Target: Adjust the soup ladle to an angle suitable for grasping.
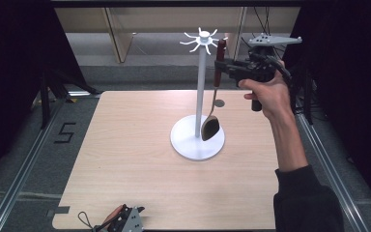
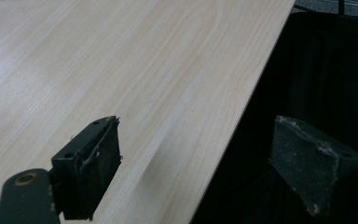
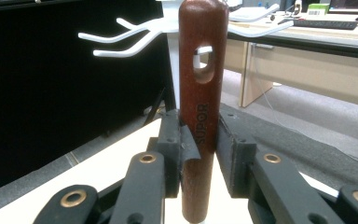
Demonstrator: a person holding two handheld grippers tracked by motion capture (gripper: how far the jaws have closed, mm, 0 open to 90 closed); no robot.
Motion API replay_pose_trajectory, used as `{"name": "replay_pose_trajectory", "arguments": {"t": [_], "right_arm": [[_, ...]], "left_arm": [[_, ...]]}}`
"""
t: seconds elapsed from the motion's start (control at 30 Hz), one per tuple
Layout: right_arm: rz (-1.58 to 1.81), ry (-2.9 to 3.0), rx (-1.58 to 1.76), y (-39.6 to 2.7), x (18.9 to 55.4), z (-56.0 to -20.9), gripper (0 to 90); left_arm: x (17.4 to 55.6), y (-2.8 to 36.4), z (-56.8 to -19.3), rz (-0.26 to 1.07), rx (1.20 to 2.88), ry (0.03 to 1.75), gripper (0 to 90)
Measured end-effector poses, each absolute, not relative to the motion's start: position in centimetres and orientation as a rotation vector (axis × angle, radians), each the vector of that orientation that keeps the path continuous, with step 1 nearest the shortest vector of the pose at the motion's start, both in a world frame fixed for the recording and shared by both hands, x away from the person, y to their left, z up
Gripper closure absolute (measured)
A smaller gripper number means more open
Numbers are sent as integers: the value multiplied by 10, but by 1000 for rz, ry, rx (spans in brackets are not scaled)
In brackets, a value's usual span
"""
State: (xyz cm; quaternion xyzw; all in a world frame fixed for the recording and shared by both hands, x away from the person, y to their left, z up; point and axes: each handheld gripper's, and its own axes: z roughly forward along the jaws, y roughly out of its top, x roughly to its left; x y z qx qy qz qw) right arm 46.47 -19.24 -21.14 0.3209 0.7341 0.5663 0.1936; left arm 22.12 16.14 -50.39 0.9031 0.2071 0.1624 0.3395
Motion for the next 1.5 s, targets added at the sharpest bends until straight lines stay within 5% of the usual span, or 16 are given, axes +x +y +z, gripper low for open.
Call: {"name": "replay_pose_trajectory", "arguments": {"t": [0.33, 0.8, 1.5], "right_arm": [[1566, 2065, 938, -190, 466, -209, 697], [1540, 2028, 950, -218, 444, -207, 530], [1525, 1994, 967, -242, 425, -247, 455]], "left_arm": [[221, 161, -504, 427, 2356, 538, 152], [222, 161, -505, 422, 2343, 557, 152], [222, 161, -505, 419, 2341, 560, 152]]}}
